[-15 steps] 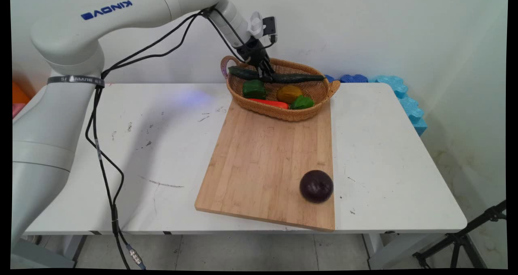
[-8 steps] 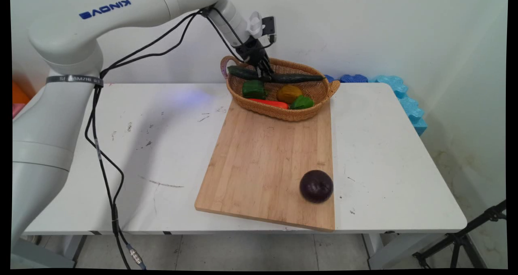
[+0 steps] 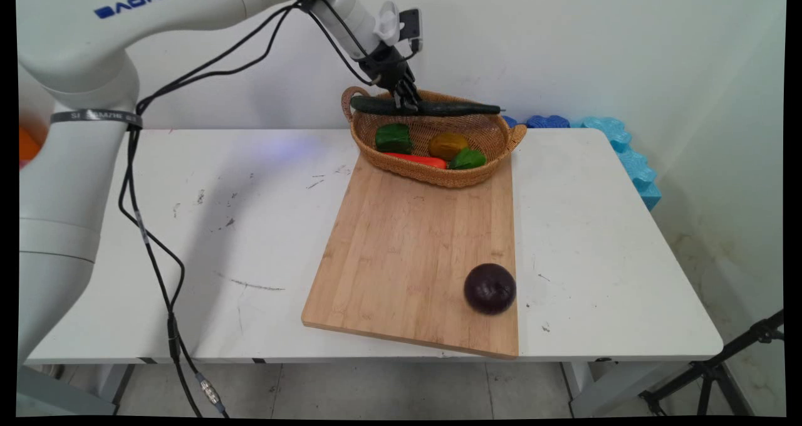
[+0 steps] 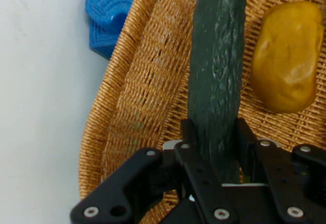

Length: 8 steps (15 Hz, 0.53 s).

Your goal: Place the picked object on the cutting board

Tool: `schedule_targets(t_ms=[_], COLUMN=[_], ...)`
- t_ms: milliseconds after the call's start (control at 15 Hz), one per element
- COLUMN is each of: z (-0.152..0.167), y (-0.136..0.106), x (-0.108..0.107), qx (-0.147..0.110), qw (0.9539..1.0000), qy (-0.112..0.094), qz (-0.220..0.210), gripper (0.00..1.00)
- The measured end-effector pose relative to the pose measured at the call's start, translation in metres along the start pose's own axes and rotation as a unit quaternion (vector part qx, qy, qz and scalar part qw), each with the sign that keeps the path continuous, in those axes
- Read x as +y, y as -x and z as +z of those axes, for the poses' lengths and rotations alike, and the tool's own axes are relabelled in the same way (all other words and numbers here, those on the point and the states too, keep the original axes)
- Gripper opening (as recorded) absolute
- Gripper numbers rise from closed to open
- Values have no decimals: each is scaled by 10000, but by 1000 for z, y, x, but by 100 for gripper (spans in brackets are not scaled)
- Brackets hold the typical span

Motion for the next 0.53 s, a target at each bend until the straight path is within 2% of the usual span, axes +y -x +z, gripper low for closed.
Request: schedule_targets(t_ms=[533], z=[-53], y=[-4], x=[16], qx=[260], qw=[9996], qy=[-78], qz=[-27], gripper=[0])
